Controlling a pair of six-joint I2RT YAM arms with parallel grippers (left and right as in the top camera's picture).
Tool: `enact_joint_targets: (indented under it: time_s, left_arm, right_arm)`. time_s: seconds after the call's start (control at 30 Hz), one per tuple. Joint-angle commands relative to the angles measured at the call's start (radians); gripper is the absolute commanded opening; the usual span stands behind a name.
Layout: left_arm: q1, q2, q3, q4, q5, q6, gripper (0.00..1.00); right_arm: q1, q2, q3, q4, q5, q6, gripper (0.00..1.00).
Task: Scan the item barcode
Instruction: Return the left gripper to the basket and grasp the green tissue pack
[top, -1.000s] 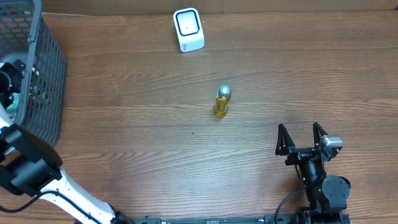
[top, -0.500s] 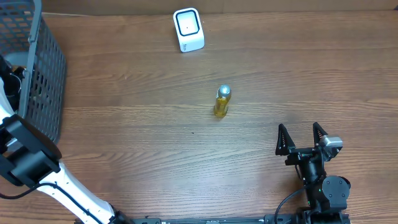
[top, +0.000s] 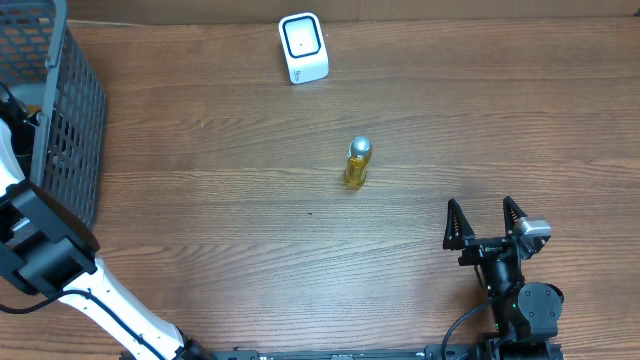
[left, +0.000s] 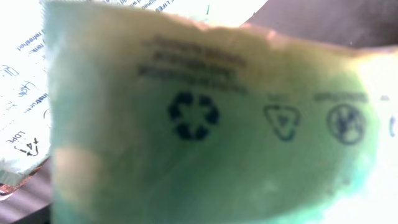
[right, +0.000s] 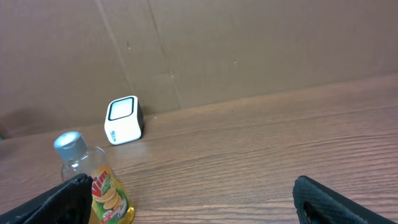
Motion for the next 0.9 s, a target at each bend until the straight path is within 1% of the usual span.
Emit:
enact_joint_targets:
  time_s: [0.0,0.13,0.33,0.37,0.43,0.47,0.63,0.73,0.87]
  left_arm:
    - [-0.007,0.011,0.001,0.016,0.004,0.02,0.9]
    - [-0.007,0.011,0.002,0.035,0.004,0.047,0.91]
    - [-0.006,0.011,0.001,0.051,0.004,0.047,0.9]
    - [-0.007,0.011,0.002,0.053,0.004,0.046,0.88]
    - [-0.007,0.011,0.001,0.054,0.004,0.046,0.76]
    - [-0.007,0.011,0.001,0.055,0.004,0.046,0.73]
    - [-0.007,0.011,0.001,0.062,0.004,0.046,0.72]
    - [-0.007,0.011,0.001,0.063,0.004,0.047,0.67]
    - [-0.007,0.011,0.001,0.047,0.005,0.047,0.64]
  right_arm:
    - [0.007,-0.01,-0.011,0.004,-0.003,-0.004,1.0]
    - [0.007,-0.01,-0.011,0.004,-0.002,-0.004,1.0]
    - [0.007,-0.01,-0.011,0.004,-0.003,-0.004,1.0]
    - [0.007,-0.01,-0.011,0.004,-0.003,-0.004,1.0]
    - [0.007,-0.01,-0.011,0.004,-0.003,-0.004,1.0]
    - [0.007,-0.01,-0.011,0.004,-0.002,-0.004,1.0]
    - [0.007,-0.01,-0.011,0.004,-0.003,-0.004,1.0]
    - [0.007,-0.01,-0.011,0.004,-0.003,-0.004,1.0]
    - [0.007,-0.01,-0.011,0.004,-0.003,-0.004,1.0]
